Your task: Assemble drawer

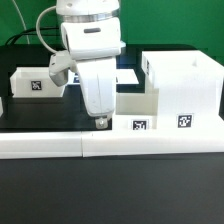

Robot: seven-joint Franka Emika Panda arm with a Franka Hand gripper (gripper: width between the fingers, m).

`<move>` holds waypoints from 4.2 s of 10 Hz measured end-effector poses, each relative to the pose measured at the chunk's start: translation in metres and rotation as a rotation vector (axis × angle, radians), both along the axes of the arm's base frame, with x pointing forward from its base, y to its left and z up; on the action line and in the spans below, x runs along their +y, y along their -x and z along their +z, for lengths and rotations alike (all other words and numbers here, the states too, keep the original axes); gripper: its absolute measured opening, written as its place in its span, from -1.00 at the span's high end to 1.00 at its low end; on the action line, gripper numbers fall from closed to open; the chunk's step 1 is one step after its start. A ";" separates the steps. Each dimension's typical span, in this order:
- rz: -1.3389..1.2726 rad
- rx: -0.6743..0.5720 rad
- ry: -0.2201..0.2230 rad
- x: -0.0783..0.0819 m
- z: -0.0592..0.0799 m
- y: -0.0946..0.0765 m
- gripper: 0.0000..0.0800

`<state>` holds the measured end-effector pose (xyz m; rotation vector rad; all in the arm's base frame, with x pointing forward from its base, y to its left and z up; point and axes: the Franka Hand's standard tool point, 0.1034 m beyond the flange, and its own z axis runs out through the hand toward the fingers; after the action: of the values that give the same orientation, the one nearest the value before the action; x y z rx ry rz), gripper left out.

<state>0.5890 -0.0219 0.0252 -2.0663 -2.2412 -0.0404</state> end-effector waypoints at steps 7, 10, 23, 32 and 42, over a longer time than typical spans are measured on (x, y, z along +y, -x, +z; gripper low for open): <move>-0.014 0.021 -0.003 0.035 -0.002 -0.001 -0.62; 0.008 0.019 -0.003 0.023 -0.001 -0.001 -0.62; -0.115 0.081 0.008 0.045 -0.011 0.027 -0.62; -0.150 -0.028 0.017 -0.002 -0.014 0.062 -0.62; -0.597 -0.148 0.021 -0.055 0.016 0.111 -0.62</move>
Offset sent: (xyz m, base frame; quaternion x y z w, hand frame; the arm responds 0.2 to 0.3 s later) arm 0.0096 0.0439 0.0037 -0.0022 0.0141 0.0132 0.9998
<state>0.4779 -0.0765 0.0408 -2.7391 -1.6055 -0.2165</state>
